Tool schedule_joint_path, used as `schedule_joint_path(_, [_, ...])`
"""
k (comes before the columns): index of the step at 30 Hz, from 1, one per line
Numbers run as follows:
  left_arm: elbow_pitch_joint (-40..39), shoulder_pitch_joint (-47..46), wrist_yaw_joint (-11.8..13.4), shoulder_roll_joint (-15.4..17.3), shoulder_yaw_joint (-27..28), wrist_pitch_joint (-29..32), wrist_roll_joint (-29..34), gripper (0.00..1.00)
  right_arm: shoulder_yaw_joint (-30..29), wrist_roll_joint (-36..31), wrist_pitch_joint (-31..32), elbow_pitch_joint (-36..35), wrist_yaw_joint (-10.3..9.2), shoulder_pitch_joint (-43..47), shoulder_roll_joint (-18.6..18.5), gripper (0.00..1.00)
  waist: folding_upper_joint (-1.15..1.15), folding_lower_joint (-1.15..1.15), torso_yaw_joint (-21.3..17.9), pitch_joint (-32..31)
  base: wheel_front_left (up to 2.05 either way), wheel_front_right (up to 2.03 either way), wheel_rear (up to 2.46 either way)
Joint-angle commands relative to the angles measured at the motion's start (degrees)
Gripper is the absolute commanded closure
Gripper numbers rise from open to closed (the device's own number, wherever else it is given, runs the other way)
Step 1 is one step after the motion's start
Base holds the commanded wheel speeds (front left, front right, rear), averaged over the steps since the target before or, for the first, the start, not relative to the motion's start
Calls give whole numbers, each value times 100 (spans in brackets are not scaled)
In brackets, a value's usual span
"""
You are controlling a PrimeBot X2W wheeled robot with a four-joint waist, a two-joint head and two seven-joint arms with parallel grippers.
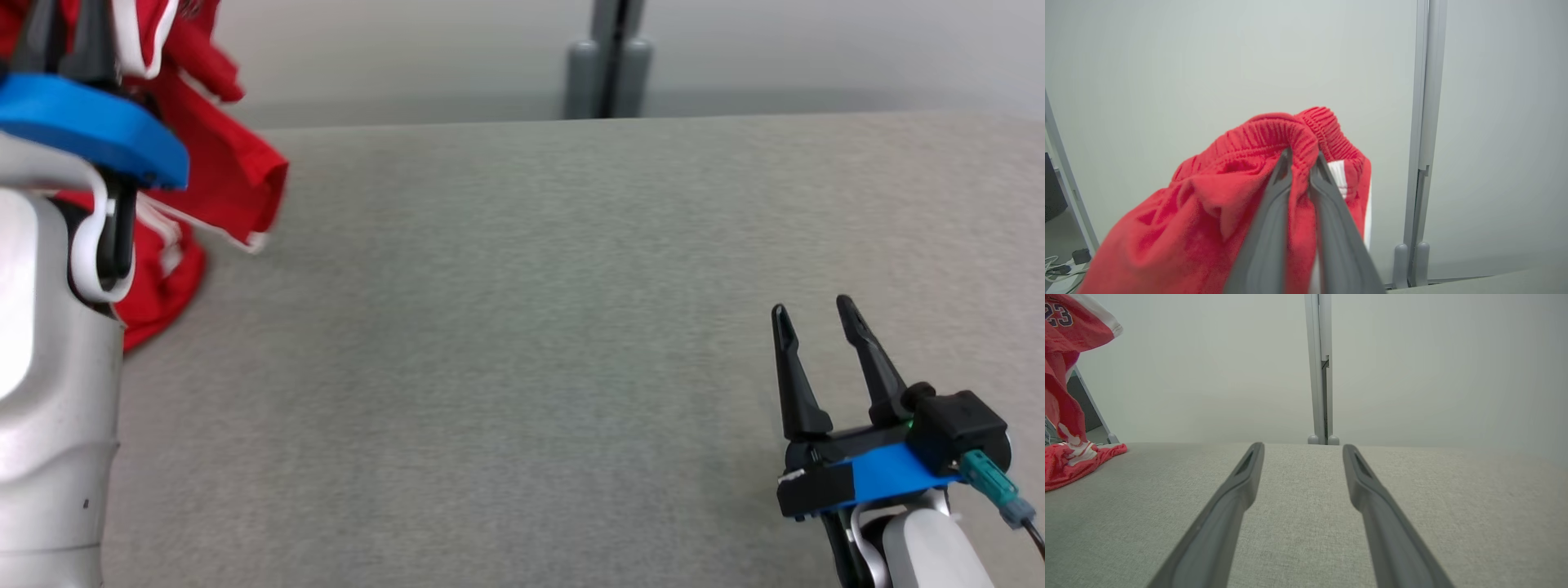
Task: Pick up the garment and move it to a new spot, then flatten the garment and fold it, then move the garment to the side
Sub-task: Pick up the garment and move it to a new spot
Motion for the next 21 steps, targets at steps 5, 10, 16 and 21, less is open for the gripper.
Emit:
schedule_joint_path(5, [-895, -226, 14, -93, -194, 421, 9, 100, 57, 185, -41, 52, 1, 21, -25, 0, 0, 1, -758, -76, 0, 0, 0])
schedule_joint_path(10, [-1445, -333, -2, -306, -410, 746, -99, 100, 42, 336, -44, -17, 1, -18, -25, 0, 0, 1, -1339, 59, 0, 0, 0])
schedule_joint_path(16, [-1550, -445, -58, -622, -788, 859, -133, 100, 38, 463, -44, -71, 1, -13, -24, 0, 0, 1, -1794, 254, 0, 0, 0])
schedule_joint_path(21, [-1261, -241, -124, -867, -1180, 825, -168, 100, 56, 490, -42, -80, 1, -80, -24, 0, 0, 1, -1949, 335, 0, 0, 0])
